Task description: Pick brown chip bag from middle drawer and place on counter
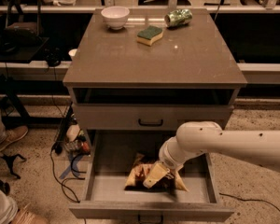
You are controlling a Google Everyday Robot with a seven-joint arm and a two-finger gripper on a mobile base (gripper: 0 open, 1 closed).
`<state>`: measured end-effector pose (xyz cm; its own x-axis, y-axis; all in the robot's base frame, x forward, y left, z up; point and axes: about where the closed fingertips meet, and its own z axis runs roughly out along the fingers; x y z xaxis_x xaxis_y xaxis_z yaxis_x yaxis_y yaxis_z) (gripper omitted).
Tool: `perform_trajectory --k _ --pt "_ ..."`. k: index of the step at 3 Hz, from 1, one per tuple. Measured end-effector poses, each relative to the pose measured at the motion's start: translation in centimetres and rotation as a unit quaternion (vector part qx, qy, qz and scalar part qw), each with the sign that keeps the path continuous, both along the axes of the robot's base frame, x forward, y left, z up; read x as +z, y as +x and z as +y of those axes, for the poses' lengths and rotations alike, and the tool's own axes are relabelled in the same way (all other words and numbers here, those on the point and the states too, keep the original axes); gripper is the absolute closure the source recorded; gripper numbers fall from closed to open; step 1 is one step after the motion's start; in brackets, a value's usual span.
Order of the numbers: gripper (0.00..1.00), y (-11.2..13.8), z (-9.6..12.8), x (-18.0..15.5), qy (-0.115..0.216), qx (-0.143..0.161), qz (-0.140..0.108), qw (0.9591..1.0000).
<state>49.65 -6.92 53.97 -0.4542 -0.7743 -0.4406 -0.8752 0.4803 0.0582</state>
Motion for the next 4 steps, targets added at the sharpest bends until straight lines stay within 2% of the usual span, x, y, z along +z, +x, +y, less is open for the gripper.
perform_trajectory --k 1,3,4 --pt "0.00 1.8 0.5 -5.0 -0.012 -0.013 0.007 0.9998" --pt "0.00 3.0 1.3 -10.1 -0.025 -0.007 0.026 0.9993" --pt "0.26 2.5 1.9 -12.5 -0.023 0.012 0.037 0.9990"
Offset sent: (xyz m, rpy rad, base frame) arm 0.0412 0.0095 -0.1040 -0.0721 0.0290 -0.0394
